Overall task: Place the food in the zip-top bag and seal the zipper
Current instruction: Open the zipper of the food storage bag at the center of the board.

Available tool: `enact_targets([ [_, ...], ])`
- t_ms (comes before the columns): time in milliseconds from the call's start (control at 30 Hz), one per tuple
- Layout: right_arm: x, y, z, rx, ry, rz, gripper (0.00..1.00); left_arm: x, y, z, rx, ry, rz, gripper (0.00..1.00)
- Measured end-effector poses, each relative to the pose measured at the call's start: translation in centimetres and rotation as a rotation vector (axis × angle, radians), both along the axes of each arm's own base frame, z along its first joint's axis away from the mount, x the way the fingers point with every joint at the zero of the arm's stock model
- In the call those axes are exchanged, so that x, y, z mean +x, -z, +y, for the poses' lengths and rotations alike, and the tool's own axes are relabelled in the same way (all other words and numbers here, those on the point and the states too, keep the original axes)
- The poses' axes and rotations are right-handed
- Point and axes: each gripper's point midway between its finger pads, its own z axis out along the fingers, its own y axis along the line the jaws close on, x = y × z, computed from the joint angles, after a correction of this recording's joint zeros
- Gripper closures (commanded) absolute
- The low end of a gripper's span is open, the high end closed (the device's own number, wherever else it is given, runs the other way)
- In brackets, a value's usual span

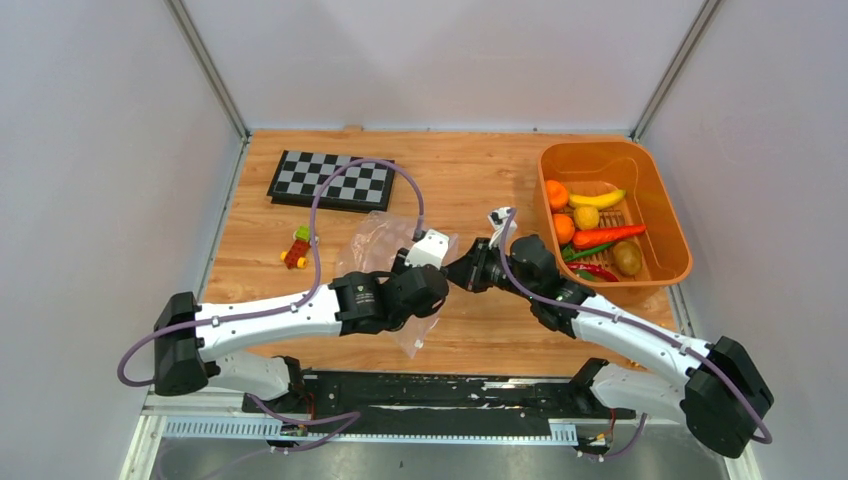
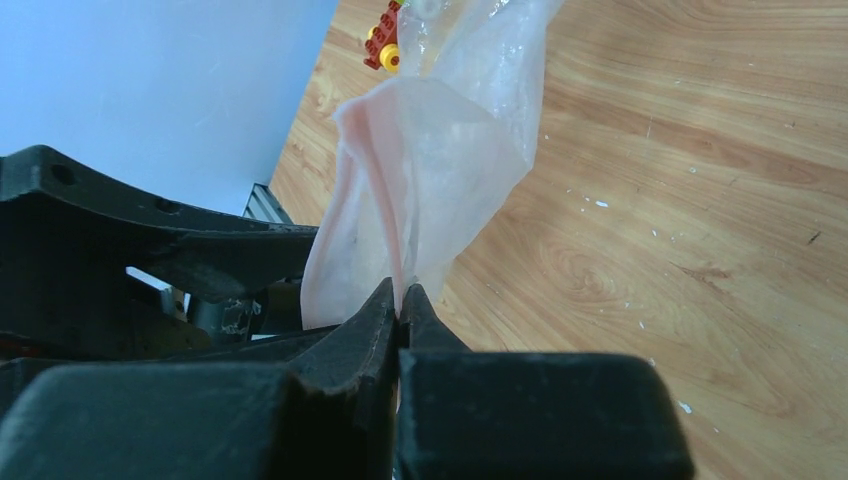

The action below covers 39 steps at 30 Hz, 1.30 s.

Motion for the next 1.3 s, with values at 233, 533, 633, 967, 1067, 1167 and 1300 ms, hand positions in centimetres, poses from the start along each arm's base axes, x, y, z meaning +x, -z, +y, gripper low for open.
enact_targets([
  [233, 0.0, -0.8, -0.2, 0.021, 0.014, -0.003, 1.0, -0.2, 0.8, -0.1, 0.03, 0.005, 0.008, 0.73],
  [533, 0.8, 0.5, -1.2, -0.149, 0.021, -0.046, 1.0, 0.2, -0.7, 1.3, 0.014, -0.047, -0.052, 1.0],
  [633, 0.8, 1.4, -1.9, -0.241, -0.012, -0.095, 1.0, 0.5, -2.6, 2.6, -0.018, -0.084, -0.098, 1.0],
  [967, 0.1, 1.9, -2.3, -0.313, -0.098, -0.182, 0.98, 0.4, -4.6, 4.0, -0.087, -0.109, -0.127, 1.0],
  [1067, -0.1, 1.7, -2.0, -0.301, -0.113, -0.181, 0.97, 0.0, -3.4, 3.5, -0.091, -0.086, -0.093, 1.0],
  [1167, -0.3, 1.7, -1.9, -0.293, -0.12, -0.174, 0.94, -0.5, -1.9, 2.9, -0.092, -0.062, -0.059, 1.0],
  [1300, -0.5, 1.6, -1.8, -0.281, -0.131, -0.164, 0.79, -0.8, -1.3, 2.3, -0.106, -0.048, -0.035, 1.0],
])
